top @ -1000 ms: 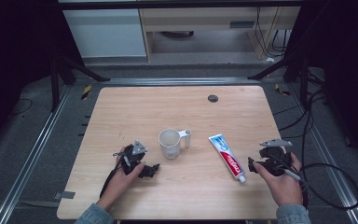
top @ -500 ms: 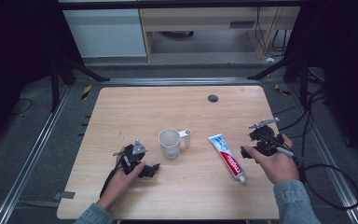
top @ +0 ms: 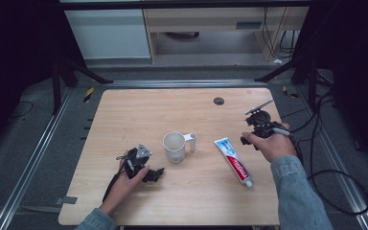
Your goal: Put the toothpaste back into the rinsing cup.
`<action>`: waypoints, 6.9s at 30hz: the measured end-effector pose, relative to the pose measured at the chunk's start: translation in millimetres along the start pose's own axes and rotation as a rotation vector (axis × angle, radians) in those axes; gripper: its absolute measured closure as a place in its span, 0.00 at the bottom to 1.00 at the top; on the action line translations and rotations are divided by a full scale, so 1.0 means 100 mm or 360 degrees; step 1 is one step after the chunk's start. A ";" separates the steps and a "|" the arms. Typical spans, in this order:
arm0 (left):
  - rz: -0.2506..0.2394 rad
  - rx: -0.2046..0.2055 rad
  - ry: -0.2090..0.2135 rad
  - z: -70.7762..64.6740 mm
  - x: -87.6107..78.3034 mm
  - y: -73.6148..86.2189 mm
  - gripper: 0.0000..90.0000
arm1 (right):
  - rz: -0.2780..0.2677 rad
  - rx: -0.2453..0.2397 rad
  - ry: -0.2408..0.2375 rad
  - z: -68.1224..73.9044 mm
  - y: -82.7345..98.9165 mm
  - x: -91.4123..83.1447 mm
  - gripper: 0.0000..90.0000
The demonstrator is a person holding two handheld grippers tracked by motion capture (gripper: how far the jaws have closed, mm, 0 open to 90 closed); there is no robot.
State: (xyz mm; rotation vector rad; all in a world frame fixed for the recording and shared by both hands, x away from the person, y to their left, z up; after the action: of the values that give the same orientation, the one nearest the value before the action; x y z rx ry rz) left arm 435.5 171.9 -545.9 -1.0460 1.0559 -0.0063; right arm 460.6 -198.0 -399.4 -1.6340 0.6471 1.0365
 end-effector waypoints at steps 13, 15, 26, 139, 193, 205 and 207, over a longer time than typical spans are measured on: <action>-0.0001 0.0000 0.0001 0.00 0.00 0.00 0.00 | 0.0069 -0.0036 -0.0052 0.14 -0.14 0.21 0.33; -0.0001 0.0001 0.0004 0.00 0.00 0.00 0.00 | 0.0099 -0.0055 -0.0049 0.20 -0.17 0.32 0.33; -0.0005 0.0003 0.0006 0.00 0.01 0.00 0.00 | 0.0191 -0.0127 -0.0067 0.36 -0.18 0.67 0.41; -0.0006 0.0008 0.0011 0.01 0.01 -0.01 0.00 | 0.0588 -0.0102 -0.0182 0.43 0.00 1.05 0.82; -0.0006 0.0003 0.0011 0.00 0.01 -0.01 0.00 | -0.0255 -0.0037 -0.0285 0.58 -0.25 0.22 0.82; -0.0001 0.0008 0.0012 0.00 0.01 0.00 0.00 | -0.0424 0.0004 -0.0305 0.59 -0.26 0.20 0.82; -0.0002 0.0008 0.0012 0.00 0.01 0.00 0.00 | -0.0447 0.0014 -0.0303 0.58 -0.27 0.19 0.82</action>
State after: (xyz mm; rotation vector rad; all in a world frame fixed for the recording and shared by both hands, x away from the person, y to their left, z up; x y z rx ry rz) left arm 436.3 171.7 -546.0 -1.0427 1.0618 -0.0137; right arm 473.6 -133.1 -407.6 -1.5434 0.2854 0.9651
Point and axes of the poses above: each handheld gripper's, and its own axes: x roughly forward along the jaws, y roughly out of its underside, z roughly to its left, the point moved 5 cm from there along x, roughly forward along the jaws, and after that the axes turned 5 degrees about x, right-handed, at the moved point
